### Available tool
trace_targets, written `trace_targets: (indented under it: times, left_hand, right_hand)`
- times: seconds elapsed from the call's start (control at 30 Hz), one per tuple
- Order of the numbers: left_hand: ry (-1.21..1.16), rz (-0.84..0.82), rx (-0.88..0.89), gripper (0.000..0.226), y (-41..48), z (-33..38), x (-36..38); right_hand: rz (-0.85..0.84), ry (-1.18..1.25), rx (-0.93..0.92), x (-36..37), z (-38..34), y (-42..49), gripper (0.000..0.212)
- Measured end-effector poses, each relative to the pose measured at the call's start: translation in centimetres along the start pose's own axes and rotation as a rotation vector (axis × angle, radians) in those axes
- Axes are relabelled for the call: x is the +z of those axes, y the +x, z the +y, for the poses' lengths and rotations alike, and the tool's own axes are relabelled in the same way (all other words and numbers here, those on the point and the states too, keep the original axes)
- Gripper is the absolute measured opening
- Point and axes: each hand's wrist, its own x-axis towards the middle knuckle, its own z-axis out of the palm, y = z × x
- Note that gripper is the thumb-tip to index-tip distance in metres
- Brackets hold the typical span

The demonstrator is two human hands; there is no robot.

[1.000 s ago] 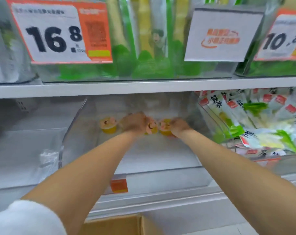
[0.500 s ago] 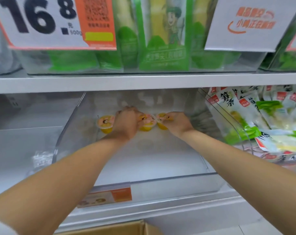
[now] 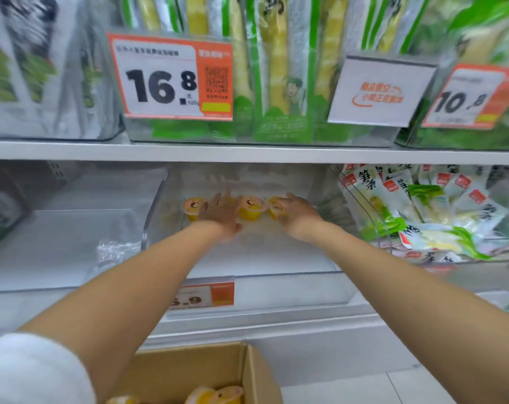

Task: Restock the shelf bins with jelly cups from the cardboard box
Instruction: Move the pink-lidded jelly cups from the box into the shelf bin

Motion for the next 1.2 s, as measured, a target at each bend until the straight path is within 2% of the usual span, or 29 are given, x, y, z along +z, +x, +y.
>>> trace_targets:
  times: [0.17,0.23,0.4,0.53,0.8,0.93,1.0,1.07,1.13,1.2]
  left_hand:
    - [0.039,-0.081,-0.012,0.076,-1.9,-1.5,-0.8]
    - [0.068,-0.058,-0.003,0.073,-2.0,-1.8,-0.8]
    - [0.070,-0.011,0.025,0.058,-0.7,-3.0,0.7]
    - [0.057,0.065,-0.024,0.053,0.0,-2.8,1.7]
    - [0.059,0.007,-0.062,0.068,-0.9,-2.1,1.4]
    - [-0.056,0.079,-0.065,0.068,-2.6,-1.3,-0.1]
    - [-0.135,0.097,-0.065,0.065,-5.1,-0.6,-1.3]
    - [-0.204,0.171,-0.046,0.049,-8.5,0.0,-2.7]
    - [-0.270,0.310,-0.026,0.021,-12.4,0.5,-3.7]
    - [-0.315,0.380,-0.033,0.004,-16.3,0.9,-3.9]
  right_hand:
    - [-0.062,-0.124,0.008,-0.3,-3.0,-1.5,0.062]
    - [-0.066,-0.101,0.010,0.1,-3.7,-1.0,0.065]
    - [-0.049,-0.121,-0.068,2.7,-4.2,1.7,0.055]
    - [0.029,-0.134,-0.070,4.1,-3.8,2.4,0.068]
    - [-0.097,-0.148,-0.084,3.3,-3.6,1.4,0.062]
    - [-0.011,-0.146,-0.127,1.9,-4.2,-0.7,0.061]
    - [0.088,-0.092,-0.195,1.3,-4.9,-2.7,0.057]
    - [0.267,0.002,-0.248,0.3,-5.8,-5.6,0.048]
    - [0.421,0.047,-0.242,-0.5,-6.9,-9.0,0.031]
    - [0.484,0.083,-0.243,-0.5,-8.0,-12.5,0.015]
